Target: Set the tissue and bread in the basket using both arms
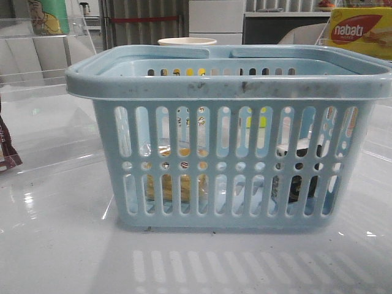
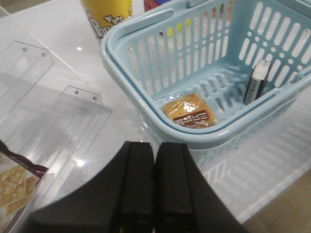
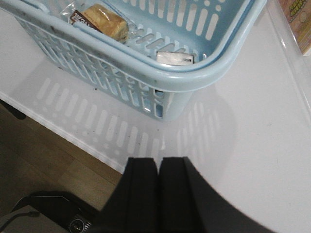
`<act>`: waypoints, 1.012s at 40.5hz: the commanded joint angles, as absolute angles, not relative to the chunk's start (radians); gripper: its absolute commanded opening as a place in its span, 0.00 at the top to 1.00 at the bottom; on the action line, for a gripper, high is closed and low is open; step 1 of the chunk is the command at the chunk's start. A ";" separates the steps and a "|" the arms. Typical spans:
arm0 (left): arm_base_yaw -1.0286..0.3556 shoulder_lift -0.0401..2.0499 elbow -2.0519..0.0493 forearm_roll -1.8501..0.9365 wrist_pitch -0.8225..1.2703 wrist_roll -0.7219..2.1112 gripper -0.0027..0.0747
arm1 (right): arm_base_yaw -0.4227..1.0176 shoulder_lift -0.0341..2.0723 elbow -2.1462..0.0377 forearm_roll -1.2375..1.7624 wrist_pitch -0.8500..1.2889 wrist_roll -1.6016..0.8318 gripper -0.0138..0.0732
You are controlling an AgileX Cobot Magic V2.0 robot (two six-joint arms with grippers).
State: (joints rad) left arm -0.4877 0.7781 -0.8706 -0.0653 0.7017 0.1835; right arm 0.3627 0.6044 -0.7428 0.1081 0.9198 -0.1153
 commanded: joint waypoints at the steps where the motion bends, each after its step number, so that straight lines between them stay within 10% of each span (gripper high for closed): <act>1: -0.422 0.705 -0.850 -0.056 0.562 0.187 0.85 | 0.357 0.605 -0.769 0.107 0.855 -0.116 0.81; 19: -0.097 0.194 -0.342 -0.092 0.195 0.187 0.85 | 0.357 0.605 -0.769 0.107 0.855 -0.116 0.81; 41: -0.063 -0.025 0.015 0.000 -0.061 0.011 0.85 | 0.357 0.605 -0.769 0.107 0.857 -0.116 0.81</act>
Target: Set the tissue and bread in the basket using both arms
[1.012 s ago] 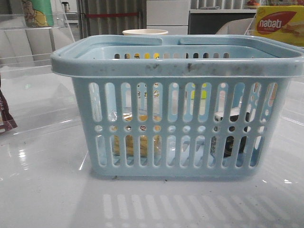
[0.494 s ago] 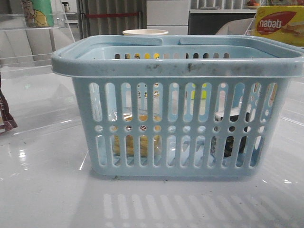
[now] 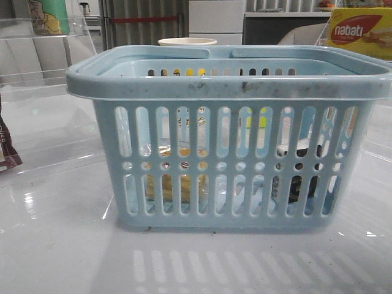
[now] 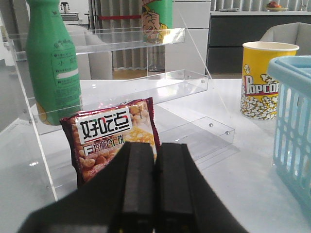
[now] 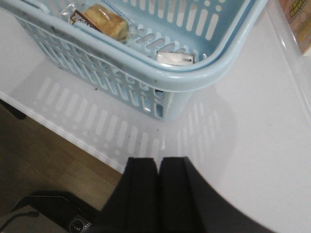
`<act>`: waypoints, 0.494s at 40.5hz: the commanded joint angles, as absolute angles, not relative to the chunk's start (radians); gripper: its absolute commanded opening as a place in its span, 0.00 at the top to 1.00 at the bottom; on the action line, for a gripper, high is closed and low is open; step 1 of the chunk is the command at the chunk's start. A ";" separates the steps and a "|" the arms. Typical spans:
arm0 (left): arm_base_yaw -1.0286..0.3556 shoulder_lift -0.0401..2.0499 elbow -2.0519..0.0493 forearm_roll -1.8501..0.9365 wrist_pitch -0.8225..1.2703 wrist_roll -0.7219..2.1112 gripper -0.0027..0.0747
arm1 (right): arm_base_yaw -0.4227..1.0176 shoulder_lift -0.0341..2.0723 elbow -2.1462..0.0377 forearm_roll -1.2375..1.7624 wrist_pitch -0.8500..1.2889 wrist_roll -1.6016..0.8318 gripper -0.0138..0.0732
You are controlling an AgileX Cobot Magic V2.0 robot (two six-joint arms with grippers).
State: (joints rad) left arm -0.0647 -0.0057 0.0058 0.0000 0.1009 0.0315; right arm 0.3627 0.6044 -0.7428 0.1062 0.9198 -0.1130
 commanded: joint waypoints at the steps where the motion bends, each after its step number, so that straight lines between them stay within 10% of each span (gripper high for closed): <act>1: -0.063 -0.025 0.015 0.000 -0.057 0.011 0.85 | 0.357 0.605 -0.769 0.107 0.857 -0.116 0.81; 20: -0.063 -0.021 0.013 0.000 -0.062 0.013 0.85 | 0.357 0.605 -0.769 0.107 0.858 -0.116 0.81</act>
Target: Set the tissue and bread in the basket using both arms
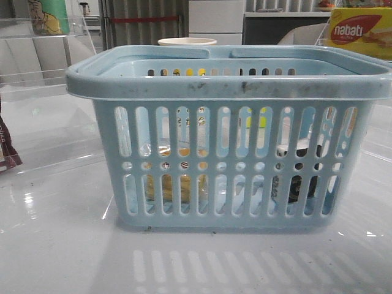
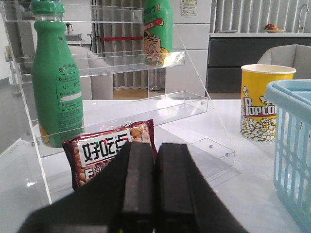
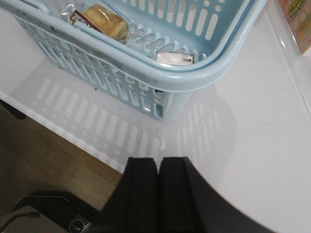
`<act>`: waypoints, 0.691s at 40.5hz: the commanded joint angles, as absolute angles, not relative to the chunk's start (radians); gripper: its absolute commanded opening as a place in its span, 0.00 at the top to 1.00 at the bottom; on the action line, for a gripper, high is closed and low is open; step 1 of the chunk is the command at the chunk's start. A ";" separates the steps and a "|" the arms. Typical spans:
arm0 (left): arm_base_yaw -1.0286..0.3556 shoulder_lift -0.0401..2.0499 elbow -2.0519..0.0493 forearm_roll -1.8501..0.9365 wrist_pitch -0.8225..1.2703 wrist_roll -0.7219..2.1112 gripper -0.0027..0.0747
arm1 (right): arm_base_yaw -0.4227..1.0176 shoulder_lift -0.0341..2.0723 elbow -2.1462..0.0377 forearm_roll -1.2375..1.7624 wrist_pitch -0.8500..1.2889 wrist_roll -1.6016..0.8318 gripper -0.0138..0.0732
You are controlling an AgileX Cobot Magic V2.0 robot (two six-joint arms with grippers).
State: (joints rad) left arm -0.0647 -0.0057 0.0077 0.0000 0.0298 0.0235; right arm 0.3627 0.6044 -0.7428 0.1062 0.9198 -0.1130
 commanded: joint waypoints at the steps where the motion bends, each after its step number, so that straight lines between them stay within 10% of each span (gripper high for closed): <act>1: -0.063 -0.021 0.013 0.000 -0.062 0.013 0.85 | 0.357 0.605 -0.769 0.107 0.858 -0.116 0.81; 28: -0.063 -0.021 0.013 0.000 -0.062 0.013 0.85 | 0.357 0.593 -0.768 0.107 0.858 -0.116 0.81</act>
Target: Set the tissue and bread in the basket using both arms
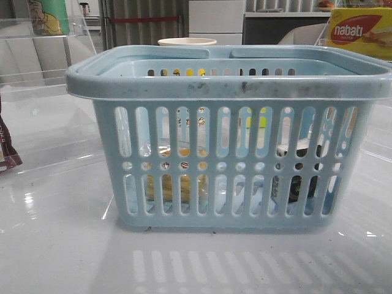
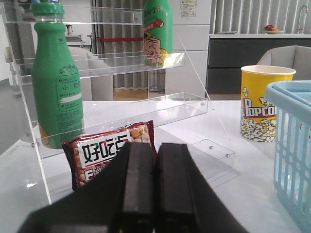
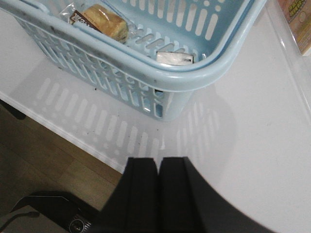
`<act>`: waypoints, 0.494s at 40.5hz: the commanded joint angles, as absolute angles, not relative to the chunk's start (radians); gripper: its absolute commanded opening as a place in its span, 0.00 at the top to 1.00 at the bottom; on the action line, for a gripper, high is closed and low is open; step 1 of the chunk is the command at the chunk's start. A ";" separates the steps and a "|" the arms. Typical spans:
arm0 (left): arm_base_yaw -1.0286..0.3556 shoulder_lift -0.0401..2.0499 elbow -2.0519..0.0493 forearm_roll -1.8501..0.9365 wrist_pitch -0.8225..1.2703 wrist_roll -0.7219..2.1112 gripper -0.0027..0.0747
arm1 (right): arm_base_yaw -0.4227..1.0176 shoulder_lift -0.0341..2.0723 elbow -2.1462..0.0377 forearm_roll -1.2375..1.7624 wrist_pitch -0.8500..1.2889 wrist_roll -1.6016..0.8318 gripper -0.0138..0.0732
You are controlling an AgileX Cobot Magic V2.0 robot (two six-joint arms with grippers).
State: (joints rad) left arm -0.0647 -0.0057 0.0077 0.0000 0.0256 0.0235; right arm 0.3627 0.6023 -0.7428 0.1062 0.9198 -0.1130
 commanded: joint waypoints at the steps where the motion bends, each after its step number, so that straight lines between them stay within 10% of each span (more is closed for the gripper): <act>1: -0.063 -0.021 0.013 0.000 -0.062 0.013 0.85 | 0.354 0.589 -0.766 0.104 0.858 -0.117 0.81; 20: -0.063 -0.021 0.013 0.000 -0.062 0.013 0.85 | 0.036 0.201 -0.284 0.099 0.221 -0.117 0.81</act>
